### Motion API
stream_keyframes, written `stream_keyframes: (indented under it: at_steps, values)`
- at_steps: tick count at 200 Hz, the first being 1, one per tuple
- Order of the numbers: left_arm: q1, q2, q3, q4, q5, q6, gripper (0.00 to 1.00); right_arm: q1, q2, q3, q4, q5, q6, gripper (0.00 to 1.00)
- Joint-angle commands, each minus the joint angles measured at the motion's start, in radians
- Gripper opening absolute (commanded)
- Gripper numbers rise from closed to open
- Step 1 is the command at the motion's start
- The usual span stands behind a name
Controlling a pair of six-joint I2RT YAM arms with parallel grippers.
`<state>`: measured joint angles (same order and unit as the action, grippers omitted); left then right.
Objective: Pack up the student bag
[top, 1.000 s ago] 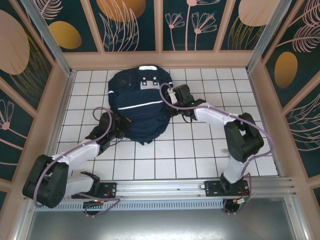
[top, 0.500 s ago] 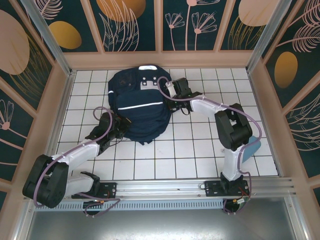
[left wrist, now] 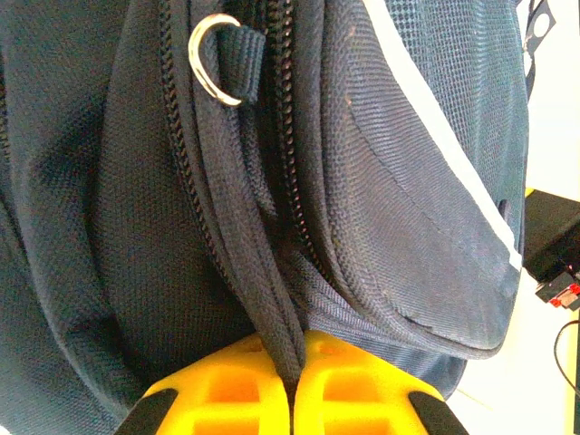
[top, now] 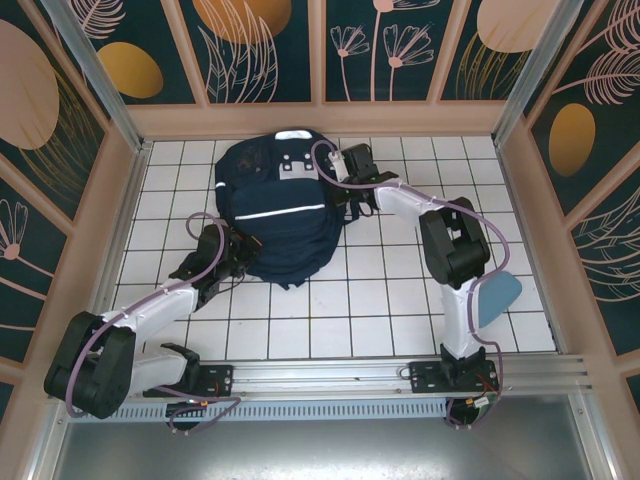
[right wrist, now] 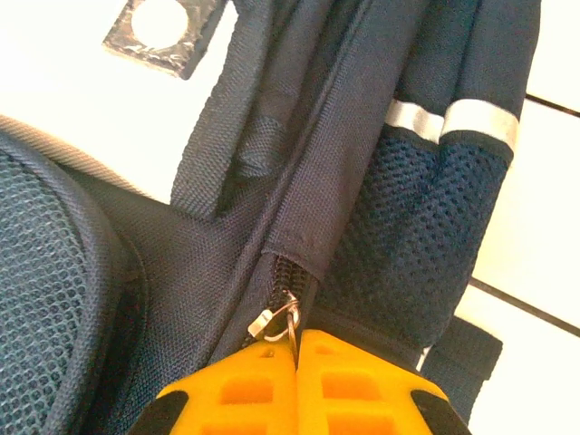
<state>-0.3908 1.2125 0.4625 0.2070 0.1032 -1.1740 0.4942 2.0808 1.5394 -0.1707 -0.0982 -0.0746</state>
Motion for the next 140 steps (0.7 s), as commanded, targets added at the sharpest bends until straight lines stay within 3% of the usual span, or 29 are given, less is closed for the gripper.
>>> stream_keyframes:
  at_steps: [1,16,26,45,65,105,140]
  values:
    - [0.007,-0.018,0.009,-0.125,0.011,0.067,0.04,-0.047,-0.007,0.078,0.014,0.027,0.082,0.06]
    - [0.007,-0.019,0.024,-0.141,0.016,0.081,0.12,-0.052,-0.068,0.033,-0.022,-0.01,0.115,0.27]
    - [0.007,-0.025,0.032,-0.149,0.017,0.087,0.22,-0.056,-0.127,-0.019,-0.034,-0.047,0.136,0.37]
    - [0.007,-0.042,0.046,-0.174,0.01,0.099,0.38,-0.057,-0.232,-0.127,-0.052,-0.142,0.175,0.43]
    - [0.007,-0.07,0.077,-0.227,-0.023,0.124,0.49,-0.057,-0.306,-0.223,-0.051,-0.262,0.234,0.43]
    - [0.007,-0.107,0.156,-0.334,-0.079,0.248,0.54,-0.043,-0.371,-0.353,0.025,-0.418,0.302,0.39]
    - [0.007,-0.084,0.235,-0.401,-0.131,0.308,0.59,-0.041,-0.302,-0.3,-0.014,-0.422,0.285,0.18]
